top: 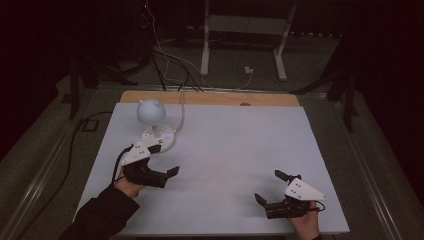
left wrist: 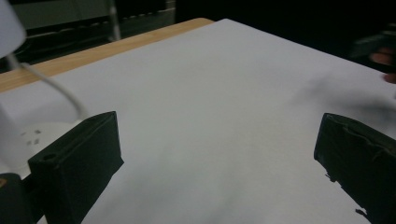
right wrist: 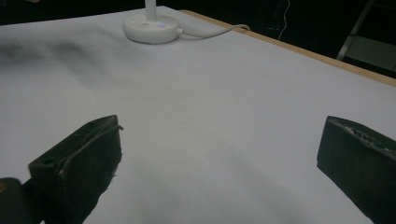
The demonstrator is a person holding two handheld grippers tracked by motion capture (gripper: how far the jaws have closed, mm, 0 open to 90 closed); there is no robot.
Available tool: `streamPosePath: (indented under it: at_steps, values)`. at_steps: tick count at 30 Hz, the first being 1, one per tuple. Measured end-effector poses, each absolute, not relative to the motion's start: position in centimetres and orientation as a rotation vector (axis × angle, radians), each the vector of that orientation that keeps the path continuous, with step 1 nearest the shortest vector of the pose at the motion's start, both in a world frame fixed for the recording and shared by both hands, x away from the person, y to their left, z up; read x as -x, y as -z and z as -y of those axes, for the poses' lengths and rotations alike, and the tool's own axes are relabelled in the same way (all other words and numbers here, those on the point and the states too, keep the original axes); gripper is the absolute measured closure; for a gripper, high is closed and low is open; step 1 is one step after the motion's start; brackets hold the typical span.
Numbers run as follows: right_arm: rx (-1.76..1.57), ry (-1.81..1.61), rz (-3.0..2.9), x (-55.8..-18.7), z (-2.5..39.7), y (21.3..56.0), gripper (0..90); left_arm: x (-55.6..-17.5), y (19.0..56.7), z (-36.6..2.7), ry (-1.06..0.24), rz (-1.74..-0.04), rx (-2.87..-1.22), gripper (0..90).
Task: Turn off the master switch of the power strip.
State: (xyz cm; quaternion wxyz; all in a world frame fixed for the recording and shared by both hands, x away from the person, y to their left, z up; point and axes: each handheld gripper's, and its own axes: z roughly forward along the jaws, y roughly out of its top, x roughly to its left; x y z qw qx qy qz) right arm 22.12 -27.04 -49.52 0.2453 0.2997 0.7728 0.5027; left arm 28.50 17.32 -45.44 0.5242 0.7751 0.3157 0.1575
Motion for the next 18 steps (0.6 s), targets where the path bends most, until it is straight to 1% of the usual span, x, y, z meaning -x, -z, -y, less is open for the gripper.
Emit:
streamPosePath:
  at_steps: [4, 11, 18]
  values:
    - [-0.814, -1.371, -2.110, -22.1, 27.0, 49.5, 0.0, -29.1, 45.6, -17.2, -0.400, -0.793, -1.825, 1.3]
    - [-0.817, -1.377, -2.106, -22.1, 27.1, 49.5, 0.0, -30.3, 46.1, -16.9, -0.451, -0.856, -1.828, 1.3]
    - [-0.822, -1.380, -2.107, -22.1, 27.2, 49.5, 0.0, -31.3, 46.4, -16.5, -0.463, -0.894, -1.846, 1.2]
